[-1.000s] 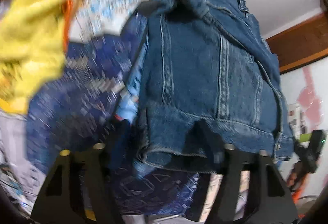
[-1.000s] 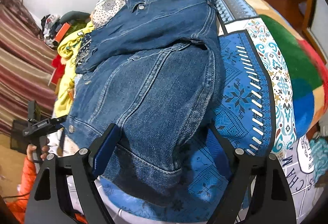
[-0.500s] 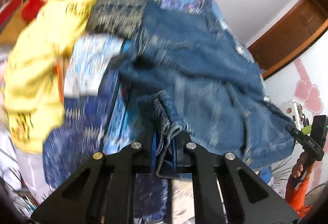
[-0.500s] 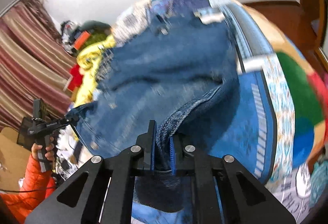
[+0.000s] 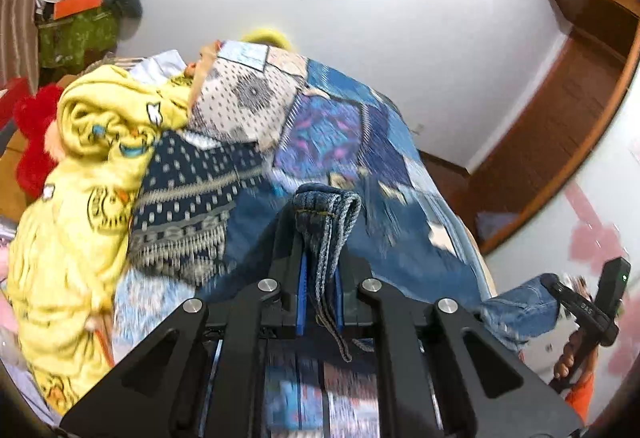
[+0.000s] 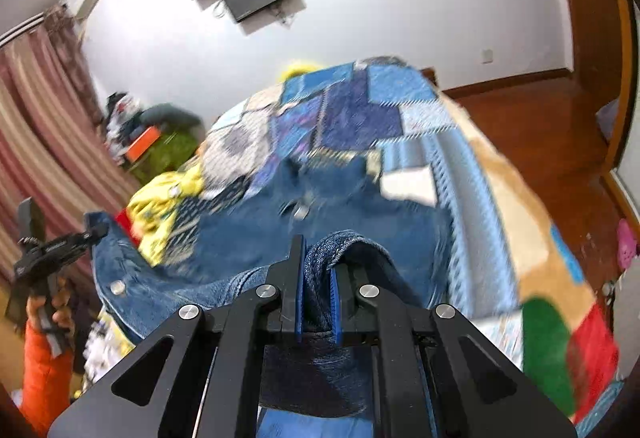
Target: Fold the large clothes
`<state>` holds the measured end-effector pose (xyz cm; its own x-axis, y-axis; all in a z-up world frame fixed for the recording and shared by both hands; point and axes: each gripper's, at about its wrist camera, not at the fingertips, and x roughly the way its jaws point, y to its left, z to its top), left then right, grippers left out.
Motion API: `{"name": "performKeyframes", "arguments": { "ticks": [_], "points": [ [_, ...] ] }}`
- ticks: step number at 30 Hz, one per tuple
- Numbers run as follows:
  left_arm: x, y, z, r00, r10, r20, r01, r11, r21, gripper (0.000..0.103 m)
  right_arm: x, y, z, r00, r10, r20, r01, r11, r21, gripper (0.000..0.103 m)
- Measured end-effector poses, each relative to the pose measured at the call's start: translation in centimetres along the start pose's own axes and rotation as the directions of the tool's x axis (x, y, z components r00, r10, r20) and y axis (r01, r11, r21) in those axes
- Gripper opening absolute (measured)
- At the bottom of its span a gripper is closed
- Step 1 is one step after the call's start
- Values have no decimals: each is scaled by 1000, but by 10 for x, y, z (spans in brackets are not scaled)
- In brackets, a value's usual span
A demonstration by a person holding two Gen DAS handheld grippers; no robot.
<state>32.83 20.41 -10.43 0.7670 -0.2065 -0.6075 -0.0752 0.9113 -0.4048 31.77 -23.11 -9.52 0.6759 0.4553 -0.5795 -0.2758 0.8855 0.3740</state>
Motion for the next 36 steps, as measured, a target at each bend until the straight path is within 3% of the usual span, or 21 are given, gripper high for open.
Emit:
{"name": "performKeyframes", "arguments": {
  "ticks": [4, 8, 17, 20, 24, 27, 30, 34, 36],
  "points": [
    [48, 9, 18, 999, 42, -23, -44, 998, -54, 10, 37, -23, 24, 999, -40, -15, 41, 998, 50, 9],
    [100, 16, 23, 992, 104, -68, -108, 992, -64, 10, 86, -44, 33, 993, -76, -87, 83, 993, 85, 9],
    [188, 38, 1, 957, 211, -201, -216, 976, -3, 10, 154, -82, 32, 961, -86, -264, 109, 991, 73, 9],
    [206, 41, -9, 939, 244, -241, -241, 970, 42, 11, 160, -95, 32, 945, -29, -325, 61, 994, 89, 9],
    [213, 39, -10, 927, 263, -269, -252, 965, 73, 12, 150, -102, 39, 928, 31, -372, 4, 996, 94, 11],
    [206, 33, -2, 927, 242, -285, -231, 970, 73, 13, 134, -94, 43, 926, 11, -377, 5, 999, 42, 12],
    [188, 16, 5, 928, 264, -263, -231, 961, 153, 15, 118, -80, 44, 924, -23, -382, 16, 1000, -23, 15],
    [169, -7, 8, 917, 322, -235, -256, 928, 272, 27, 110, -71, 49, 919, -69, -388, 47, 997, -66, 15],
    [155, -12, 10, 919, 336, -206, -272, 919, 285, 36, 104, -66, 52, 916, -86, -393, 61, 995, -75, 15]
  ]
}}
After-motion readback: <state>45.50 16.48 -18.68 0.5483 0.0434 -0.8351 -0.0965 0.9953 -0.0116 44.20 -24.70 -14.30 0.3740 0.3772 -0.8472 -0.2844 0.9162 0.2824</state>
